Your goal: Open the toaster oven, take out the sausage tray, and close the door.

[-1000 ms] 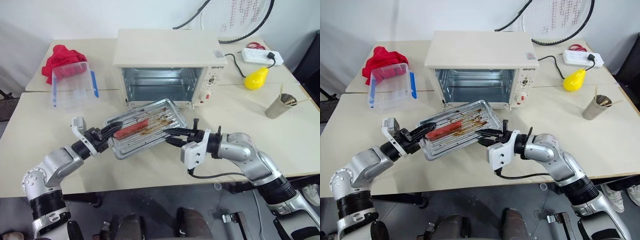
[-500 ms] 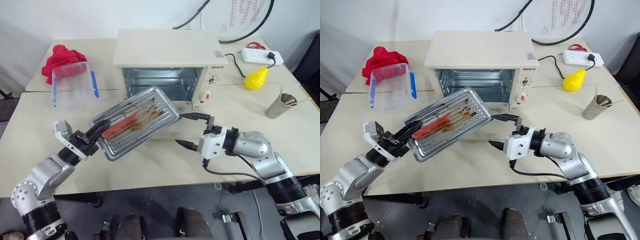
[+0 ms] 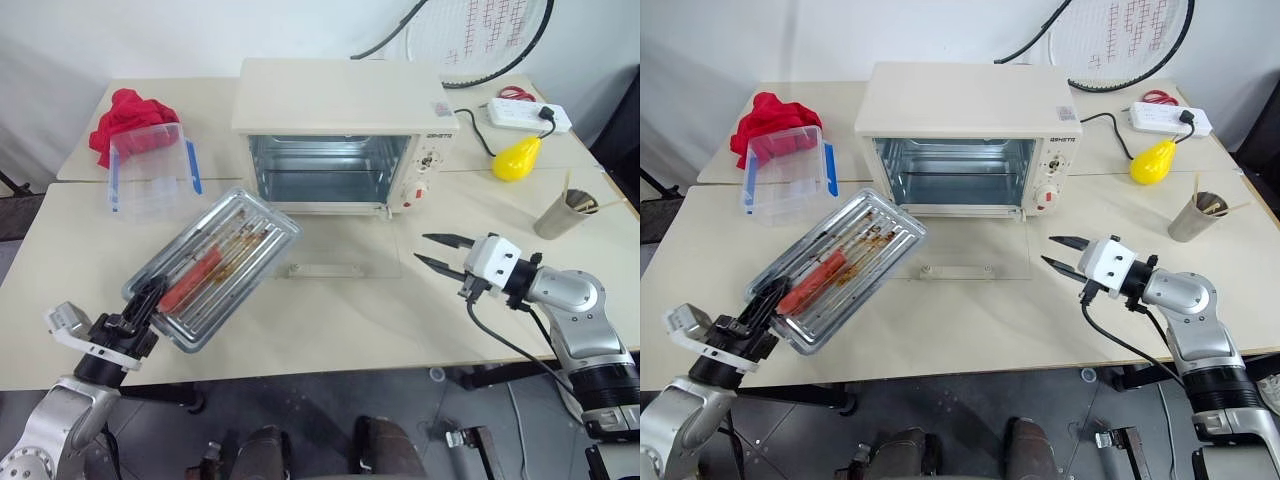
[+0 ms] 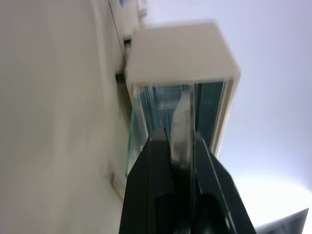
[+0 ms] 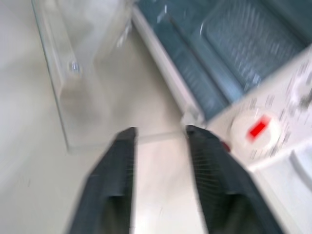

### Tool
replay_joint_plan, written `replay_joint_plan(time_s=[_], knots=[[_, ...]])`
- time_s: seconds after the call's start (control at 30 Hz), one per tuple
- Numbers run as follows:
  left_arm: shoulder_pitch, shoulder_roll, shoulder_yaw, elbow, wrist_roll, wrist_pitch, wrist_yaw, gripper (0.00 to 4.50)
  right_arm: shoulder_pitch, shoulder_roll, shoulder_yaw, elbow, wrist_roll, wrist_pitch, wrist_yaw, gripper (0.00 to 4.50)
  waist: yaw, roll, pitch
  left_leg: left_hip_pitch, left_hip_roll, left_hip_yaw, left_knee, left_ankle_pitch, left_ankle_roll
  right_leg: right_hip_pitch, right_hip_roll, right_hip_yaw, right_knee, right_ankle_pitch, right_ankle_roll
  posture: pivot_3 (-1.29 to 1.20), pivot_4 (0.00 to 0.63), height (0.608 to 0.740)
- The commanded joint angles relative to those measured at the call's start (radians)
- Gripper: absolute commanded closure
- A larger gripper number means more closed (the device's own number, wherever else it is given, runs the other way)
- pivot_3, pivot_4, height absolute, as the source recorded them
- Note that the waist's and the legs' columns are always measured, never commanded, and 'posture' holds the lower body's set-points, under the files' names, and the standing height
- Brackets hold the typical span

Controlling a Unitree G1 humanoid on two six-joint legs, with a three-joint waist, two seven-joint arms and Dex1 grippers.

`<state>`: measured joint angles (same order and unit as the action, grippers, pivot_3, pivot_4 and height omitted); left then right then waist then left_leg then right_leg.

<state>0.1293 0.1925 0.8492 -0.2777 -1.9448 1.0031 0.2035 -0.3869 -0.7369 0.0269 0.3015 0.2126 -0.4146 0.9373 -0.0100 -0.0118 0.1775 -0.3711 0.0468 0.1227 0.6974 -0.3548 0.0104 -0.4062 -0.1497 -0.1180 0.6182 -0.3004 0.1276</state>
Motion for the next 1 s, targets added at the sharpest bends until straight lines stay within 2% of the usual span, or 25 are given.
replay_joint_plan(time_s=[0.03,0.13,0.27,0.53,0.7,1.0], knots=[[0.092,-0.063,0.048,-0.109,-0.027,-0.074,-0.058,4.5,-0.02,-0.006,-0.014,0.063,0.054,0.041,0.107,4.35,0.002,0.0,0.0,0.0,0.0,0.001,0.0,0.0,0.0,0.0,0.0,0.001,0.0,0.0,0.0,0.0,0.15,0.74],[0.14,-0.141,0.082,-0.164,-0.027,-0.167,-0.069,4.5,-0.041,-0.009,0.02,0.146,0.036,0.172,0.171,4.43,0.005,0.0,0.0,0.001,0.0,0.001,0.0,-0.001,0.001,0.0,0.0,0.001,-0.001,0.0,0.0,0.0,0.15,0.74],[0.153,-0.204,0.093,-0.189,-0.027,-0.252,-0.035,4.5,-0.076,0.024,0.04,0.219,0.001,0.152,0.209,4.43,0.008,0.0,0.0,0.0,0.0,0.0,0.001,-0.001,0.001,0.0,0.0,0.0,-0.001,-0.001,-0.001,0.0,0.15,0.74],[0.111,-0.225,0.064,-0.215,-0.027,-0.336,0.036,4.5,-0.148,0.097,0.029,0.307,0.002,0.152,0.252,4.43,0.009,0.0,0.0,0.001,0.0,0.0,0.002,-0.001,0.001,0.003,0.0,-0.001,-0.003,0.0,-0.001,0.0,0.15,0.74],[0.064,-0.208,0.051,-0.211,-0.027,-0.351,0.074,4.5,-0.156,0.141,-0.031,0.216,0.119,0.229,0.289,4.43,0.008,0.0,0.0,0.001,0.0,-0.001,0.002,-0.001,0.001,0.004,0.001,-0.002,-0.002,0.0,-0.001,0.0,0.15,0.74],[0.037,-0.193,0.066,-0.184,-0.027,-0.329,0.078,4.5,-0.172,0.157,-0.119,0.048,0.204,0.39,0.197,4.43,0.009,0.0,0.0,0.001,0.001,-0.001,0.001,-0.001,0.001,0.004,0.001,-0.002,-0.003,0.0,-0.001,0.0,0.15,0.74]])
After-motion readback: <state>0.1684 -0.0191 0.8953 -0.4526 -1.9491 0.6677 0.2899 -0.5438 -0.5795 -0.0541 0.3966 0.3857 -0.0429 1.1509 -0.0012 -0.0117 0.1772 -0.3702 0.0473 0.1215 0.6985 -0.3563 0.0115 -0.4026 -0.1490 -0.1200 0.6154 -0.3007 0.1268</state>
